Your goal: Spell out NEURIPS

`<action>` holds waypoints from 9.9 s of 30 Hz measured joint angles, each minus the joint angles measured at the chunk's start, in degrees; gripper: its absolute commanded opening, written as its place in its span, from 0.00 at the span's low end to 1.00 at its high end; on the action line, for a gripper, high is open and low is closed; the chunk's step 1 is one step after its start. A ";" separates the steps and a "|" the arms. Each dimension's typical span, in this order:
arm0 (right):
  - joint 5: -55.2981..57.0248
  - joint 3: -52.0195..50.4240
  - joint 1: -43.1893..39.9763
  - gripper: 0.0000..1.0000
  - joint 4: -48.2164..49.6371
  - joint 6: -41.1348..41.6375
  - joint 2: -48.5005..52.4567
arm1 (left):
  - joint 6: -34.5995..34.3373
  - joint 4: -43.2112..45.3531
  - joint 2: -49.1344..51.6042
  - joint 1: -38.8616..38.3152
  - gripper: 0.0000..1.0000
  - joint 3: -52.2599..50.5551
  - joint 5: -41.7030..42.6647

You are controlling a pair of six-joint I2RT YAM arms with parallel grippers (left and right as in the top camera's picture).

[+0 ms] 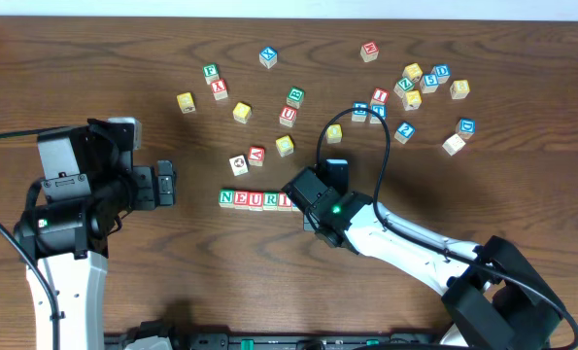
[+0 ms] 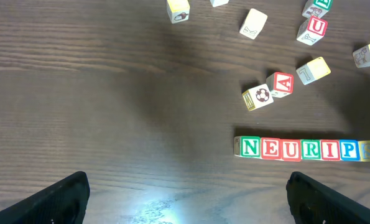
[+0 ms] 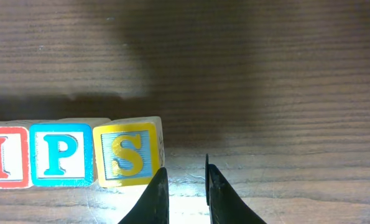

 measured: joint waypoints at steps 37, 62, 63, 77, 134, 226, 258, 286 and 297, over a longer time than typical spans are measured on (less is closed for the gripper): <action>0.85 0.44 -15.30 0.19 -17.88 0.35 -5.11 | 0.00 0.00 0.00 0.00 0.99 0.00 0.00; -5.25 4.17 -16.41 0.99 -22.64 -16.92 -36.68 | 0.00 0.00 0.00 0.00 0.99 0.00 0.00; -5.25 4.17 -16.41 0.99 -22.62 -16.92 -36.79 | 0.00 0.00 0.00 0.00 0.99 0.00 0.00; -5.25 4.17 -16.41 0.99 -22.60 -16.96 -36.83 | 0.00 0.00 0.00 0.00 0.99 0.00 0.00; -5.25 4.17 -16.41 0.99 -22.58 -17.09 -36.89 | 0.15 43.85 -55.82 -19.17 0.99 -45.16 1.55; -10.88 -54.34 -30.91 0.99 34.01 -43.34 -96.48 | 0.17 50.01 -61.18 -19.17 0.99 -61.05 4.55; -12.35 -54.36 -32.17 0.99 26.75 -43.21 -96.24 | 0.17 49.90 -61.18 -19.17 0.99 -61.00 4.55; -12.37 -54.36 -32.17 0.99 26.75 -43.21 -96.24 | 0.17 49.90 -61.18 -19.17 0.99 -61.00 4.55; -12.37 -54.36 -32.17 0.99 26.75 -43.21 -96.24 | 0.17 49.92 -61.18 -19.17 0.99 -61.00 4.55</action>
